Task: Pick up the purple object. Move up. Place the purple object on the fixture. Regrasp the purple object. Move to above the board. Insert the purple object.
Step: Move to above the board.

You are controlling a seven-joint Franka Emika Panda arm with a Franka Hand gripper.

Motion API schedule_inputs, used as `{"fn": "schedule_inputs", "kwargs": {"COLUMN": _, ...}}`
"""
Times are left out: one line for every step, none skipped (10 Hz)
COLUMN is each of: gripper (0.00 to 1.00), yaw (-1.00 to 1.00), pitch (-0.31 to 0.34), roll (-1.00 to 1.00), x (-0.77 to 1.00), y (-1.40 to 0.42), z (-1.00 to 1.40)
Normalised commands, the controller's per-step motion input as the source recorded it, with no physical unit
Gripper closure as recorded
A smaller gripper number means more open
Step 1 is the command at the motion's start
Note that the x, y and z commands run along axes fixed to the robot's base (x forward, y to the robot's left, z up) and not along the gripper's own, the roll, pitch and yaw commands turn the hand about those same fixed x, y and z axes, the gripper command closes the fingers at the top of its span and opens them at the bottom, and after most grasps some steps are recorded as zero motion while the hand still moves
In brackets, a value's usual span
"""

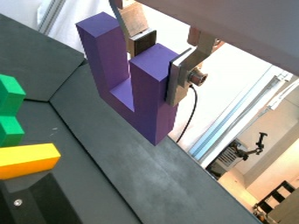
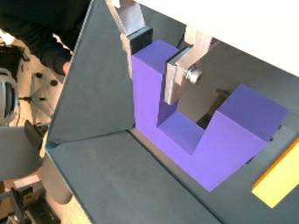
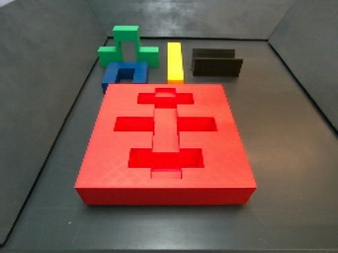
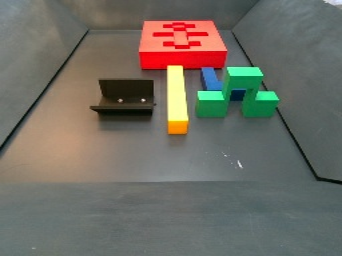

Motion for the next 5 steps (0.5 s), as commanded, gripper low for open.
{"fn": "schedule_inputs", "kwargs": {"gripper": 1.00, "yaw": -0.09, "pitch": 0.139, "roll": -1.00, "x": -1.35, "y": -1.40, "z": 0.28}}
{"fn": "schedule_inputs", "kwargs": {"gripper": 1.00, "yaw": -0.09, "pitch": 0.137, "roll": -1.00, "x": -1.36, "y": -1.40, "z": 0.29}}
{"fn": "schedule_inputs", "kwargs": {"gripper": 1.00, "yaw": -0.07, "pitch": 0.099, "roll": -1.00, "x": -1.40, "y": -1.31, "z": 0.29}}
{"fn": "schedule_inputs", "kwargs": {"gripper": 1.00, "yaw": -0.06, "pitch": 0.096, "roll": -1.00, "x": -1.40, "y": -1.27, "z": 0.26}}
{"fn": "schedule_inputs", "kwargs": {"gripper": 1.00, "yaw": -0.05, "pitch": 0.102, "roll": -1.00, "x": -1.40, "y": -1.27, "z": 0.27}}
